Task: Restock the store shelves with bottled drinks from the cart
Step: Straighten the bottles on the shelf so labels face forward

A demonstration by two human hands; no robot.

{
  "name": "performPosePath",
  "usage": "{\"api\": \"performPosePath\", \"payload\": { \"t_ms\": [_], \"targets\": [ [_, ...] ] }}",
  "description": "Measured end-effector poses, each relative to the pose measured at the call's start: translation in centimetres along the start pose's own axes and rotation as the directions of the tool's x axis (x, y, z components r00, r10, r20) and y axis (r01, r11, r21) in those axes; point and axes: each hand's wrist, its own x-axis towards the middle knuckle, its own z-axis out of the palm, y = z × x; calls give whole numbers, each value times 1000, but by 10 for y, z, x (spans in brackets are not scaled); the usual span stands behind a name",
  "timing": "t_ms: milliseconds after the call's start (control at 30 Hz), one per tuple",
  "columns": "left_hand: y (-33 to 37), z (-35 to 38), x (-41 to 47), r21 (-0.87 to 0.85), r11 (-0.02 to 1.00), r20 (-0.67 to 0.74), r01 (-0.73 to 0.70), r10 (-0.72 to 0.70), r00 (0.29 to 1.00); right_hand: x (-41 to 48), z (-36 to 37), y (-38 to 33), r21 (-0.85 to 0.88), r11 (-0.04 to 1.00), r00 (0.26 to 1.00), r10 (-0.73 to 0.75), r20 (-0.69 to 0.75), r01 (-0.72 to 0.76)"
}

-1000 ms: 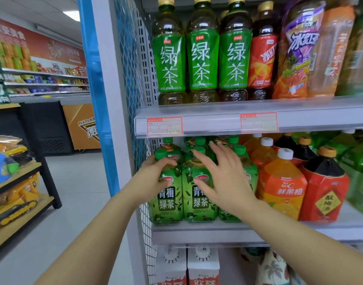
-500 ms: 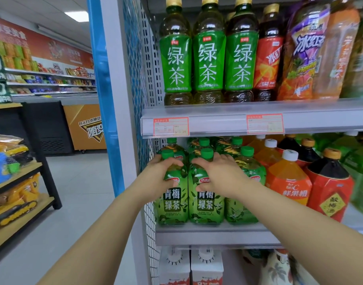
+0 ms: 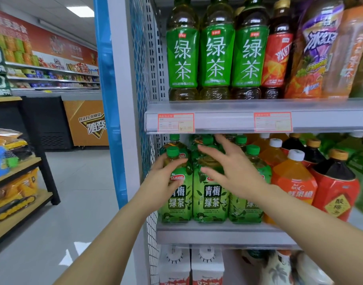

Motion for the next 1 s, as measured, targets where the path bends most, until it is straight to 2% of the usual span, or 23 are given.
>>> {"api": "performPosePath", "payload": {
  "t_ms": [33, 100, 267, 400, 500, 567, 667, 767, 1000],
  "targets": [
    [-1, 2, -1, 0, 1000, -9, 0, 0, 1000, 5, -2, 0, 25, 1000, 999, -7, -35, 8],
    [-3, 4, -2, -1, 1000, -33, -5, 5, 999, 24, -7, 2, 35, 999, 1000, -23, -13, 24],
    [-5, 6, -4, -20, 1000, -59, -4, 2, 998, 78, -12, 8, 113, 993, 973, -41, 227, 15],
    [-7, 7, -4, -18, 1000, -71, -21, 20, 997, 109, 3, 17, 267, 964, 960, -65, 271, -10],
    [-10, 9, -4, -8, 1000, -83, -29, 28, 996, 137, 18, 27, 219, 975, 941, -30, 338, -48],
    [-11, 9, -3, -2, 999, -88, -32, 32, 996, 153, 29, 32, 155, 988, 925, -43, 378, -18],
    [-12, 11, -3, 18, 999, -92, -28, 29, 995, 167, 42, 32, 94, 994, 914, -91, 394, 59],
    [-13, 12, -3, 41, 999, -99, -36, 40, 994, 173, 46, 28, 157, 977, 912, -195, 361, 147],
    [-12, 11, -1, 66, 997, -80, -29, 34, 996, 178, 47, 28, 283, 946, 917, -247, 314, 158]
  ]
}}
